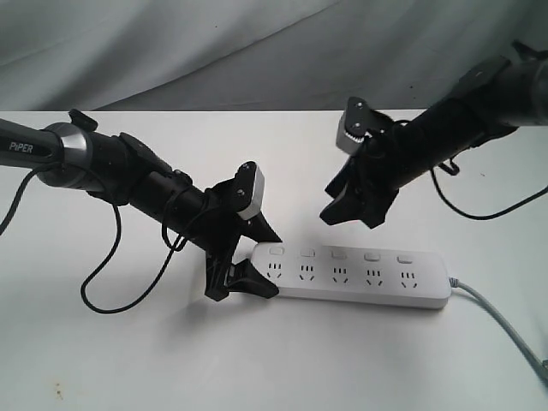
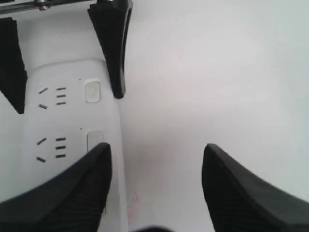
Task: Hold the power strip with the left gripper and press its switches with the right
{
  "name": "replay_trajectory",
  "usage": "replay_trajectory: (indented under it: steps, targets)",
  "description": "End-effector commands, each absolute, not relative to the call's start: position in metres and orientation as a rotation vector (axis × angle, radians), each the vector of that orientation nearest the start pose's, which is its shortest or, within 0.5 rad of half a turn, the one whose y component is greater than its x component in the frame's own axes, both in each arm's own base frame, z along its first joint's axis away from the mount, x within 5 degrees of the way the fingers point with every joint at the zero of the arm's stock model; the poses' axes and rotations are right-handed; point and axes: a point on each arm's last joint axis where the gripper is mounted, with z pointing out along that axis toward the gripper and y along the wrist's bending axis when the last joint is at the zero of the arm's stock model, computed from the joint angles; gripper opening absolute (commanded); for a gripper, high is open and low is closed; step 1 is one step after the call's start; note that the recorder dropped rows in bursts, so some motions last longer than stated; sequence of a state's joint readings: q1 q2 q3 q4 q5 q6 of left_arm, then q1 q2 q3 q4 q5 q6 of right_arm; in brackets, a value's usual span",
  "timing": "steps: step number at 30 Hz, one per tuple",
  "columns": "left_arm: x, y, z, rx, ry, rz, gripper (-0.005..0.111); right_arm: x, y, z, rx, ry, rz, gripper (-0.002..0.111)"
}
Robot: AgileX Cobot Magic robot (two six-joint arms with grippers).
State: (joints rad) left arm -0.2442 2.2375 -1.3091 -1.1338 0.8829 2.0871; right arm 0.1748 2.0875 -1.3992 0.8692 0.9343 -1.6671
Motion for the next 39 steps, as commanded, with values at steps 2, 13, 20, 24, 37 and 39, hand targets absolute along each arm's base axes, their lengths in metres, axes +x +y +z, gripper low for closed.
replay_trajectory:
  steps: [2,13,20,24,37,39]
  targets:
    - [0.378,-0.162,0.087,1.690,1.799,-0.774,0.000,0.395,0.103,0.163,-1.516,2.003,0.744,0.052]
    - [0.378,-0.162,0.087,1.690,1.799,-0.774,0.000,0.377,0.101,0.128,-1.435,1.975,0.747,0.052]
    - [0.378,-0.162,0.087,1.690,1.799,-0.774,0.000,0.375,0.107,0.112,-1.450,1.994,0.795,0.052]
    - [0.378,-0.162,0.087,1.690,1.799,-0.774,0.000,0.375,0.110,0.110,-1.454,2.000,0.780,0.052]
    - [0.378,-0.162,0.087,1.690,1.799,-0.774,0.000,0.376,0.106,0.105,-1.475,2.050,0.719,0.052]
    - [0.378,-0.162,0.087,1.690,1.799,-0.774,0.000,0.375,0.105,0.104,-1.488,2.057,0.718,0.052]
